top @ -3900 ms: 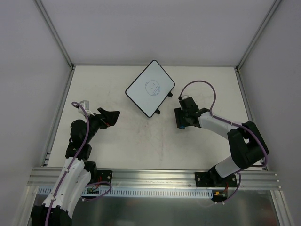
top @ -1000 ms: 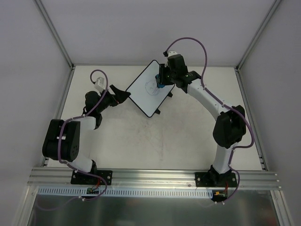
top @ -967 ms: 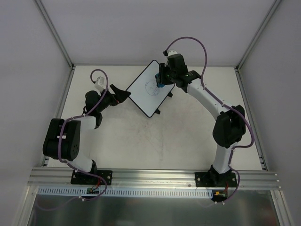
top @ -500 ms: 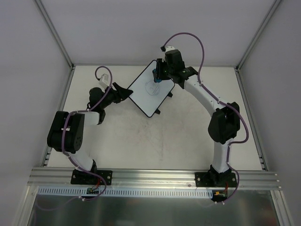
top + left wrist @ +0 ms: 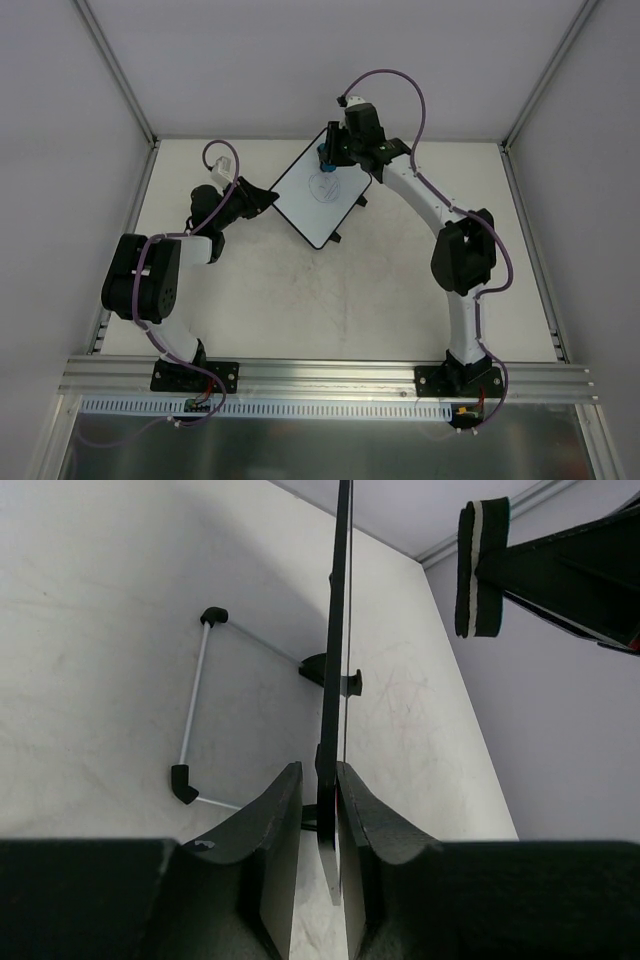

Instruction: Erase the whiteboard

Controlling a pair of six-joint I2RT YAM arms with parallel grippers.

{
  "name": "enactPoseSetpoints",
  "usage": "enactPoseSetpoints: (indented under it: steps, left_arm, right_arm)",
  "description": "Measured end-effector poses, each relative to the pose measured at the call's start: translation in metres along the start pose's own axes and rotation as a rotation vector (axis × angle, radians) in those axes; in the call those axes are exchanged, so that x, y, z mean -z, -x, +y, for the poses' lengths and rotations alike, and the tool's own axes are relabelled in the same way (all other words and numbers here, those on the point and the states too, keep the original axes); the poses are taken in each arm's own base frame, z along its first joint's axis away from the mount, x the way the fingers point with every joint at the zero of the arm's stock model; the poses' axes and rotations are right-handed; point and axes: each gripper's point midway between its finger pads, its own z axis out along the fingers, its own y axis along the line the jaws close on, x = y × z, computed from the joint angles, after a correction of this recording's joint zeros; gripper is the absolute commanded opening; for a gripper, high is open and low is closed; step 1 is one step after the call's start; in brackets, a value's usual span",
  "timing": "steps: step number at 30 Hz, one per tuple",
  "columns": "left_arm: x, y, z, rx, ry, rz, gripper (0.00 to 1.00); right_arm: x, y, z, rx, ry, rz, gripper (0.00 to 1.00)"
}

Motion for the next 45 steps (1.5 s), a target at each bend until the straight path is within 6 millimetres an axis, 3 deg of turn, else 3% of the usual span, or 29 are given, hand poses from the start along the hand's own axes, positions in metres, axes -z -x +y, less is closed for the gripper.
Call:
enactPoseSetpoints:
  steps: [8, 12, 20, 38, 45]
  left_arm:
    - [-0.001, -0.001, 0.002, 0.002, 0.003, 0.002, 0.18]
    - [-0.001, -0.001, 0.001, 0.004, -0.001, 0.001, 0.0]
    - [-0.001, 0.001, -0.001, 0.002, -0.009, -0.003, 0.0]
    - [-0.001, 0.0, -0.002, 0.002, -0.011, -0.002, 0.0]
    - [-0.001, 0.0, -0.001, 0.006, -0.01, 0.0, 0.0]
  right_arm:
    - [-0.025, -0.003, -0.006, -0.074, 0.022, 0.013, 0.0]
    - [-0.035, 0.0, -0.01, -0.105, 0.028, 0.01, 0.0]
    - [-0.049, 0.007, -0.008, -0.135, 0.053, -0.01, 0.0]
    - [-0.069, -0.018, 0.0, -0.141, 0.071, 0.034, 0.0]
    - [-0.073, -0.019, 0.001, -0.147, 0.071, 0.026, 0.0]
